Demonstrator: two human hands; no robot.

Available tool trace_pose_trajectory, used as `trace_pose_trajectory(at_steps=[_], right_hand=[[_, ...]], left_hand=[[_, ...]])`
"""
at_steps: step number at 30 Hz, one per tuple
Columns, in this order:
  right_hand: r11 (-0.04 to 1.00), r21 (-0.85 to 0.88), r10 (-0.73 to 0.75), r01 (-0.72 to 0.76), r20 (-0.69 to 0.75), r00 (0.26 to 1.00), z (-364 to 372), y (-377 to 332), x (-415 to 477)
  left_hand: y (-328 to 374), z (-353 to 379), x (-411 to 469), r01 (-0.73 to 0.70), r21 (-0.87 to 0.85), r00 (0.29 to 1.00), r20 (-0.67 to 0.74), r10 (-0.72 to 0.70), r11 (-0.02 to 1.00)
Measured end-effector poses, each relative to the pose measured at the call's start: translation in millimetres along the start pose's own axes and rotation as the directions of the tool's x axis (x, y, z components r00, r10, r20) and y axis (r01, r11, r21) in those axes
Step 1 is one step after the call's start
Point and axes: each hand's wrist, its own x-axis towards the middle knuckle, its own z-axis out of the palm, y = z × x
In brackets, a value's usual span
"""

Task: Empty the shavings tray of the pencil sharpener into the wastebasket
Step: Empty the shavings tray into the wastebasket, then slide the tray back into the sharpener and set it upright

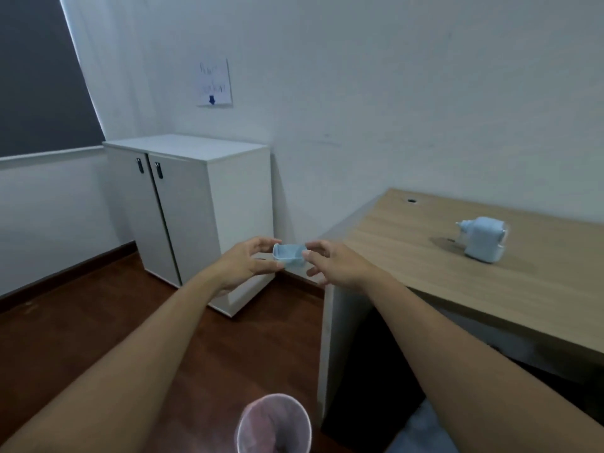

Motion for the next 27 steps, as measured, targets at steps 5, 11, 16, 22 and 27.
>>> trace_pose_trajectory(at_steps=[5,11,16,22,27], right_hand=[[0.972,-0.228,-0.111,0.062,-0.208,0.972,-70,5,-30],[0.908,-0.418,-0.214,-0.009,-0.483,0.849,-160,42,-55],[0.851,-0.437,-0.135,-0.292,-0.719,0.682,-225,101,-72],[0.925,-0.181,0.133,-0.334,-0.669,0.731,-269,151,-92],[0.978,0.032,0.188,-0.207,-0.571,0.799,-285,187,-90]], left_hand=[[37,34,17,-0.042,0.0,0.998,0.037,0.042,0.999],[67,100,52,-0.059,-0.015,0.991,0.122,0.061,0.998],[92,172,95,-0.073,-0.013,0.971,0.229,0.074,0.997],[109,234,143,-0.105,0.005,0.954,0.284,0.099,0.994],[106,265,180,-0.107,-0.041,0.952,0.284,0.115,0.993]])
